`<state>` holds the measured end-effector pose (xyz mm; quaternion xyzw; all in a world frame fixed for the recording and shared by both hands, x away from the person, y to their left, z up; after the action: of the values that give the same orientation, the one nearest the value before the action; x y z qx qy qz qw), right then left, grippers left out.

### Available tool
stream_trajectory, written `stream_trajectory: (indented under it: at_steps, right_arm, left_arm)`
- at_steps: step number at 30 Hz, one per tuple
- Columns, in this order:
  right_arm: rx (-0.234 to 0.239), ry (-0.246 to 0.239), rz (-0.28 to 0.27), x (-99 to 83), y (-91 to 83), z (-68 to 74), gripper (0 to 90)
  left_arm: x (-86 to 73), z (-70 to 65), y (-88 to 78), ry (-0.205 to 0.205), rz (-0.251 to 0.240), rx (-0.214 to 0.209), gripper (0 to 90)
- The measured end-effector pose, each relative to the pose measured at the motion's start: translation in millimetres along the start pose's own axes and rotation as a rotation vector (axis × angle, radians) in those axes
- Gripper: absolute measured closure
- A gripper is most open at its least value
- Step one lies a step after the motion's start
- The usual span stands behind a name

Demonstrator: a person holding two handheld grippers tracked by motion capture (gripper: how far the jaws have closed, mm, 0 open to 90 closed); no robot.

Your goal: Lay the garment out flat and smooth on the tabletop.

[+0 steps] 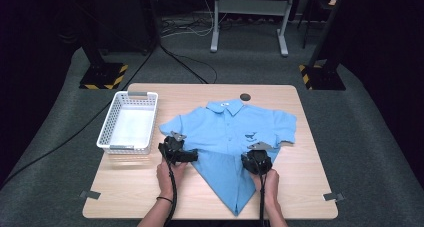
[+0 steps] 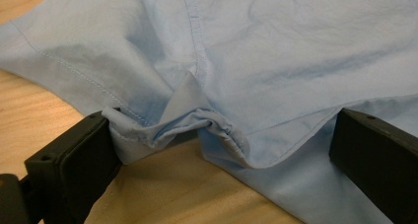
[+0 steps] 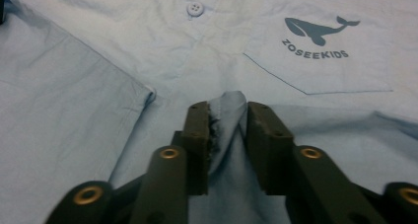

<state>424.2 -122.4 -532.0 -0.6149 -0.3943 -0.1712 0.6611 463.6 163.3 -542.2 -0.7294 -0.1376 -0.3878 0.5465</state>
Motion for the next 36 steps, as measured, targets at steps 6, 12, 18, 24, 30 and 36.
stream_trajectory:
  at_steps: [6, 12, 18, 24, 30, 36]
  right_arm:
    - [0.001, 0.016, -0.013, -5.9, -4.4, -6.4, 81.8]
    - [-0.007, 0.024, -0.01, -11.4, -10.4, -11.0, 82.3]
    - [-0.054, 0.025, -0.04, -21.7, -24.2, -16.3, 82.2]
    - [-0.065, 0.062, -0.07, -29.6, -44.6, -30.1, 82.0]
    - [-0.094, 0.093, -0.111, -40.8, -66.2, -39.6, 81.9]
    - [-0.118, 0.117, -0.13, -50.3, -84.5, -48.2, 81.3]
  left_arm:
    - [0.0, 0.0, 0.0, 0.0, 0.0, 0.0, 0.5]
    - [0.0, 0.0, 0.0, 0.0, 0.0, 0.0, 0.5]
    - [0.0, 0.1, 0.0, 0.001, 0.001, -0.001, 0.5]
    - [0.1, 0.0, 0.0, 0.0, 0.0, 0.0, 0.5]
    - [0.1, 0.0, 0.1, 0.0, 0.0, -0.001, 0.5]
    - [0.0, 0.0, -0.1, 0.001, 0.0, -0.001, 0.5]
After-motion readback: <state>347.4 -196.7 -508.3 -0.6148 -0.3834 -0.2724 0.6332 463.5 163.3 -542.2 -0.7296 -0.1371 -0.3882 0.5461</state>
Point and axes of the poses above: each handheld gripper's, and its own axes: y roughly forward along the jaws, x roughly out of its top, z roughly to its left, the point moved 2 cm from there along y, roughly forward along the jaws, and after that the axes turned 7 degrees about -x, right-handed, at the moved point
